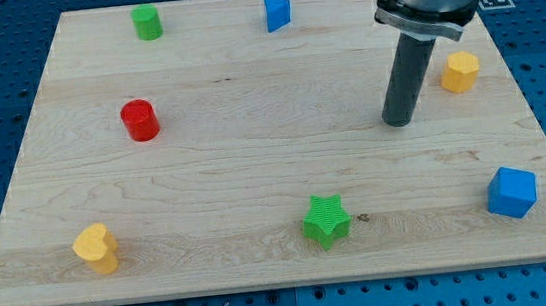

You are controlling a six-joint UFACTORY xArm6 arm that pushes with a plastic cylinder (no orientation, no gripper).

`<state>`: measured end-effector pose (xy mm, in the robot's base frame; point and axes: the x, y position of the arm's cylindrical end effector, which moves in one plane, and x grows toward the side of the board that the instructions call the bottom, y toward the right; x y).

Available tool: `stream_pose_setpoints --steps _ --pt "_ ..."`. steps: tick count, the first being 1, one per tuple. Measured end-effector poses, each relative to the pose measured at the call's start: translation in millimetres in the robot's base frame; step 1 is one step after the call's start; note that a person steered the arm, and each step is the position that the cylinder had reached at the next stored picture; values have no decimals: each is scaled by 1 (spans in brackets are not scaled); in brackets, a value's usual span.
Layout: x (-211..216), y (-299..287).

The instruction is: Move your arm to the top center

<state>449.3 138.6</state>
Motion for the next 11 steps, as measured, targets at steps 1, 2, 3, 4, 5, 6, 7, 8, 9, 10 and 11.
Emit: stream_pose_setpoints --steps 1,2,3,4,5,6,7,8,9,10,11 --pt "-9 -8" --pt "-20 -17" --pt "-32 -20" --pt "-42 -20" --pt "-49 -20" --pt "-50 -22" --pt "-50 -39" --pt "-66 -62" --pt "-95 -65" --pt "-121 -65" --pt "-129 -65"
